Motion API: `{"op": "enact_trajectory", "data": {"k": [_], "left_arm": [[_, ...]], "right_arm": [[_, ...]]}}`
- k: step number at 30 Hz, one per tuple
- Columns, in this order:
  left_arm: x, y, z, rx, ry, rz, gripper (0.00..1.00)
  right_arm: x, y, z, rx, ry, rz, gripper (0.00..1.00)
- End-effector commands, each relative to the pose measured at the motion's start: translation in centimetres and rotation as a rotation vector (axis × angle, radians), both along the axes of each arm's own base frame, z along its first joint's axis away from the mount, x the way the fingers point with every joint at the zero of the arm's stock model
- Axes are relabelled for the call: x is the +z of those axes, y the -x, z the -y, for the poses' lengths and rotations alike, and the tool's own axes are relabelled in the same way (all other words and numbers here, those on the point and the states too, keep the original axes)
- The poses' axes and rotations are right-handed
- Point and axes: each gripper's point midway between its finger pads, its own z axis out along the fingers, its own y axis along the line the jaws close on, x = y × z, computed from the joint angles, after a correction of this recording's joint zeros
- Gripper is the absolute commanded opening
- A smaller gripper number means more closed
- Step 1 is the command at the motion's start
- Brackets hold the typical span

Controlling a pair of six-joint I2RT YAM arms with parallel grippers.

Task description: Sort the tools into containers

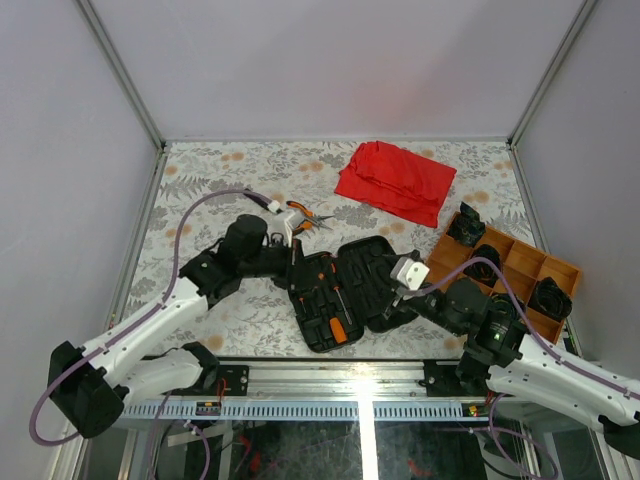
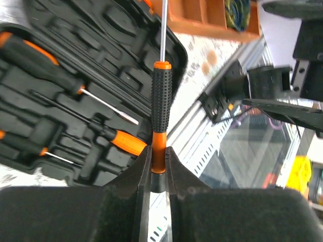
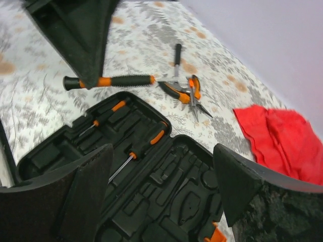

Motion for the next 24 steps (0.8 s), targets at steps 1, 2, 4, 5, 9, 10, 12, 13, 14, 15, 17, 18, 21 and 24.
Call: {"op": "enact_trajectory", "data": {"k": [1,2,4,5,9,10,12,13,14,15,17,18,21,24], "left_arm": [[0.3,2.4,2.9,-0.165,0.030,0.037,0.00],[0.1,2.8,3.4,-0.187,0.022,0.033,0.00],[-0.4,3.6,4.3,-0.225,0.007,0.026,0.00],[-0.7,4.0,4.7,-0.240,-0.001,0.020,0.00],[-1.9,4.5,5.4,-0.263,-0.031,-0.009,0.00],[-2.0,4.7,5.6,-0.269,-0.034,-0.012,0.00],[-2.1,5.0,5.8,-0.282,-0.034,-0.013,0.00],[-2.1,5.1,5.9,-0.287,-0.035,-0.013,0.00],[-2.1,5.3,6.0,-0.292,-0.034,-0.011,0.00],[-2.1,5.4,6.0,-0.298,-0.036,-0.012,0.00],[-2.2,5.7,6.2,-0.310,-0.037,-0.015,0.00],[-2.2,5.9,6.2,-0.315,-0.037,-0.016,0.00],[-2.6,6.2,6.4,-0.326,-0.050,-0.023,0.00],[-2.9,6.6,6.5,-0.345,-0.065,-0.030,0.00]], "right_arm": [[0.0,3.1,-2.3,0.314,0.166,0.234,0.86],[-0.4,3.8,-2.6,0.377,0.201,0.283,0.86],[-0.7,4.6,-3.1,0.459,0.240,0.366,0.87],[-1.0,5.0,-3.3,0.497,0.261,0.394,0.86],[-2.2,5.7,-3.9,0.607,0.362,0.465,0.84],[-2.7,5.8,-4.0,0.632,0.394,0.474,0.83],[-3.9,6.0,-4.1,0.681,0.454,0.463,0.79],[-4.7,5.9,-4.2,0.699,0.488,0.446,0.77],[-5.1,5.8,-4.3,0.708,0.508,0.437,0.72],[-5.5,5.7,-4.3,0.709,0.526,0.425,0.70],[-5.8,5.5,-4.5,0.710,0.539,0.413,0.67],[-5.9,5.3,-4.6,0.717,0.552,0.431,0.66],[-5.8,5.0,-4.9,0.710,0.553,0.437,0.64],[-5.8,4.6,-4.9,0.695,0.560,0.442,0.60]]}}
